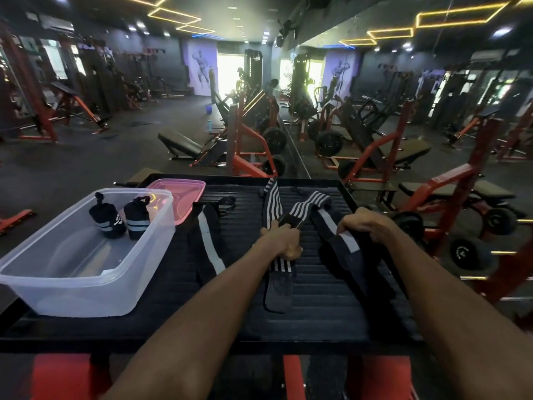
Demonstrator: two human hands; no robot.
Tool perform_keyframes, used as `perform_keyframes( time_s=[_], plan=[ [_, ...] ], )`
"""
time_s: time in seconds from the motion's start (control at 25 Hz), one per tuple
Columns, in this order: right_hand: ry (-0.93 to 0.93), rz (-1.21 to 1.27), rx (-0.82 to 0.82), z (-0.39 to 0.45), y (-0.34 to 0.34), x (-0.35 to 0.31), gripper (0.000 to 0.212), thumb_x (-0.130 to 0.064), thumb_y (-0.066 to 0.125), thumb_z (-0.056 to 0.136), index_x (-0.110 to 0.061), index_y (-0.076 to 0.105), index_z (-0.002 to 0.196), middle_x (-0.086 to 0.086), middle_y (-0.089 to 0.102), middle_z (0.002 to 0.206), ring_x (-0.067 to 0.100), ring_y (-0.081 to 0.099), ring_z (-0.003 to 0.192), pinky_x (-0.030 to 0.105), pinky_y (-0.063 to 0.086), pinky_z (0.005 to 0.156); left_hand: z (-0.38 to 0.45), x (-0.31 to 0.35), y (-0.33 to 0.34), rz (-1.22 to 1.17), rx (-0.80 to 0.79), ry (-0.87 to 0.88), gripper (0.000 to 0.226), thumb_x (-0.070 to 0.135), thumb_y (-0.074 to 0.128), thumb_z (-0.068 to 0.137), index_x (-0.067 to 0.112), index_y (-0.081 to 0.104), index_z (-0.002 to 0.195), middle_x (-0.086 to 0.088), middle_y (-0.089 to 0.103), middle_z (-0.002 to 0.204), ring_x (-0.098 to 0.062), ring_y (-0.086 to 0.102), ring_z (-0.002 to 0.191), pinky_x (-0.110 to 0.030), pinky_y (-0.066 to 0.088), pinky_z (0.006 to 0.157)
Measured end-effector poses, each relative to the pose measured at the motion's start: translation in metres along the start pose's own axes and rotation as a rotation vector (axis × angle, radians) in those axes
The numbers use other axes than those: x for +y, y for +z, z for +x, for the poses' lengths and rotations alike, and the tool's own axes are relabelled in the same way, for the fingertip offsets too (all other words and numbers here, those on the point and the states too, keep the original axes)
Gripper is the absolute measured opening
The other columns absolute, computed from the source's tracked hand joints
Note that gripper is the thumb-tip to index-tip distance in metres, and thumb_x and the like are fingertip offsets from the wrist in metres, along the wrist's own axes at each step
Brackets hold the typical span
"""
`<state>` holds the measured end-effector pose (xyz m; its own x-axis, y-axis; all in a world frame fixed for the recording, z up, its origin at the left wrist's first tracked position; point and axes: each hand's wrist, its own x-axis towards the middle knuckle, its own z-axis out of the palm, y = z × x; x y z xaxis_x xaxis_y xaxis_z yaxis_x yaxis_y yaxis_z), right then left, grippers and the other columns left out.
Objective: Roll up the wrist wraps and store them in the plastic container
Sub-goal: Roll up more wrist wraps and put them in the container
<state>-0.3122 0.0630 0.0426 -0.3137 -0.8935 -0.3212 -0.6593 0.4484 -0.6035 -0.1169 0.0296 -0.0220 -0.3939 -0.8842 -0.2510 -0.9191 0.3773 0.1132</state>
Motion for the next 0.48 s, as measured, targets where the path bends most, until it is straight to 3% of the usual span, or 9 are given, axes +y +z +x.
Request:
perform_keyframes(
  time_s=[0.16, 0.24, 0.36, 0.4, 0.48],
  plan=[
    [0.027, 0.141, -0.112, -0.008, 0.001, 0.001, 0.011, -0.007, 0.057, 0.08, -0.007, 0.052, 0.071, 0.009, 0.048, 0.058, 0.023, 0.046, 0.046, 0.025, 0.036, 0.047, 0.001, -0.004, 0.001, 0.011, 0.035, 0.003, 0.056, 0.041, 0.051, 0.098, 0.017, 0.041, 0.147, -0.008, 0.023, 0.161, -0.041, 0.011, 0.148, -0.065, 0.018, 0.115],
    [0.04, 0.269, -0.129, -0.008, 0.009, 0.001, 0.008, -0.009, 0.058, 0.081, -0.005, 0.058, 0.074, 0.015, 0.056, 0.067, 0.026, 0.051, 0.052, 0.029, 0.041, 0.052, 0.001, -0.006, 0.001, 0.004, 0.042, 0.005, 0.056, 0.041, 0.052, 0.097, 0.018, 0.041, 0.147, -0.008, 0.02, 0.162, -0.041, 0.008, 0.149, -0.066, 0.017, 0.115],
    [0.023, 0.3, -0.112, -0.005, 0.027, 0.004, 0.018, -0.014, 0.071, 0.085, 0.002, 0.069, 0.094, 0.02, 0.075, 0.089, 0.037, 0.072, 0.08, 0.041, 0.057, 0.068, 0.001, -0.004, 0.002, -0.062, 0.014, -0.058, 0.056, 0.042, 0.054, 0.095, 0.026, 0.038, 0.147, -0.009, 0.009, 0.164, -0.047, 0.002, 0.148, -0.072, 0.014, 0.112],
    [0.017, 0.31, -0.094, -0.005, 0.03, 0.004, 0.015, -0.008, 0.071, 0.084, 0.004, 0.07, 0.093, 0.02, 0.075, 0.088, 0.037, 0.072, 0.079, 0.041, 0.058, 0.066, 0.001, -0.004, 0.003, -0.092, -0.005, -0.082, 0.057, 0.043, 0.054, 0.095, 0.029, 0.036, 0.147, -0.01, 0.004, 0.164, -0.051, 0.001, 0.147, -0.073, 0.013, 0.112],
    [0.027, 0.342, -0.098, -0.011, 0.026, 0.005, 0.009, 0.0, 0.06, 0.084, -0.001, 0.066, 0.078, 0.014, 0.064, 0.068, 0.027, 0.061, 0.058, 0.027, 0.05, 0.049, 0.002, -0.005, 0.002, -0.121, -0.03, -0.097, 0.058, 0.043, 0.053, 0.095, 0.032, 0.034, 0.148, -0.016, 0.001, 0.164, -0.056, 0.006, 0.145, -0.072, 0.014, 0.113]
  ],
)
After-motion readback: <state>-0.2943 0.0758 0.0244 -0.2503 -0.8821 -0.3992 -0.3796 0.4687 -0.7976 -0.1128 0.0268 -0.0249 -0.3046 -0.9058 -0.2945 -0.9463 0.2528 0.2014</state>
